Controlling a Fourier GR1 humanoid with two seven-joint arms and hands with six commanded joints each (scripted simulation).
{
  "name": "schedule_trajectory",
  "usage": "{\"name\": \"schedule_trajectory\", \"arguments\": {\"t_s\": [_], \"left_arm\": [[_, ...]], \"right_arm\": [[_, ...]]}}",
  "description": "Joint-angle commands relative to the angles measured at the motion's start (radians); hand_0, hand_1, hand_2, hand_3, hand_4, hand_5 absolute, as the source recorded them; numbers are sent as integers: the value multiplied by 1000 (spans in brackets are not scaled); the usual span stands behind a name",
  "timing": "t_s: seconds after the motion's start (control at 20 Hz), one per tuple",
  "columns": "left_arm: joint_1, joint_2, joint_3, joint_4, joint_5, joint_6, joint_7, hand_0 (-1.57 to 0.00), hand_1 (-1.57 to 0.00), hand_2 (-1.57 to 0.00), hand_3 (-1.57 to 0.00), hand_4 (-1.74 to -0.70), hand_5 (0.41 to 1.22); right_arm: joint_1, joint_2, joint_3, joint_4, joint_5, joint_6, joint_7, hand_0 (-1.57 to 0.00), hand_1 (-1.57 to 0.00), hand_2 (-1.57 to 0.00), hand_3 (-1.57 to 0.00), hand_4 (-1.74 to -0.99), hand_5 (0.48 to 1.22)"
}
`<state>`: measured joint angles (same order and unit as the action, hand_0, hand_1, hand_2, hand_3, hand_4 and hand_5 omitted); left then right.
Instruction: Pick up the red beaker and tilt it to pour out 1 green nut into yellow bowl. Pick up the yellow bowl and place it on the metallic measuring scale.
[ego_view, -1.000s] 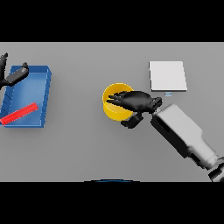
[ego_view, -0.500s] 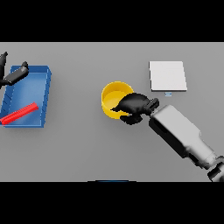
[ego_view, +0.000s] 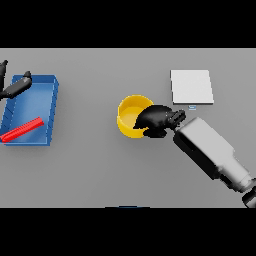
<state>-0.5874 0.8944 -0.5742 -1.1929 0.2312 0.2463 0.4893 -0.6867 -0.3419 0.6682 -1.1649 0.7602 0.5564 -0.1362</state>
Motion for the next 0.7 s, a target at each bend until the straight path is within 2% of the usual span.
{"name": "schedule_trajectory", "arguments": {"t_s": [0.0, 0.1, 0.25, 0.45, 0.5, 0.65], "left_arm": [[-7, -2, -4, 2, -7, 2, 11, 1, 1, 1, 1, -803, 725], [-2, 2, -1, -1, -5, 0, -8, 1, 1, 1, 1, -801, 724], [6, 0, -6, -2, -8, 3, -10, 1, 1, 1, 1, -798, 721], [-7, -8, -6, -7, -5, 5, 14, 1, 1, 1, 1, -800, 722], [-8, -8, -3, 2, -3, 1, 0, 1, 1, 1, 1, -803, 723], [-6, 2, 0, -8, -5, 4, 2, 1, 1, 1, 1, -805, 723]], "right_arm": [[-1, -4, -6, -15, -10, 12, 8, -1513, -1509, -1453, -1192, -1722, 1207], [-12, -21, -22, -29, -26, 14, -1, -1534, -1531, -1490, -1192, -1729, 1212], [-32, -61, -42, -105, -51, 67, 22, -1552, -1551, -1506, -1377, -1731, 1216], [-55, -110, -92, -189, -80, 111, 89, -1563, -1563, -1544, -1308, -1724, 1219], [-52, -119, -104, -201, -90, 120, 107, -1565, -1564, -1550, -1286, -1723, 1219], [-35, -149, -123, -231, -109, 133, 121, -1568, -1568, -1560, -1248, -1720, 1219]]}}
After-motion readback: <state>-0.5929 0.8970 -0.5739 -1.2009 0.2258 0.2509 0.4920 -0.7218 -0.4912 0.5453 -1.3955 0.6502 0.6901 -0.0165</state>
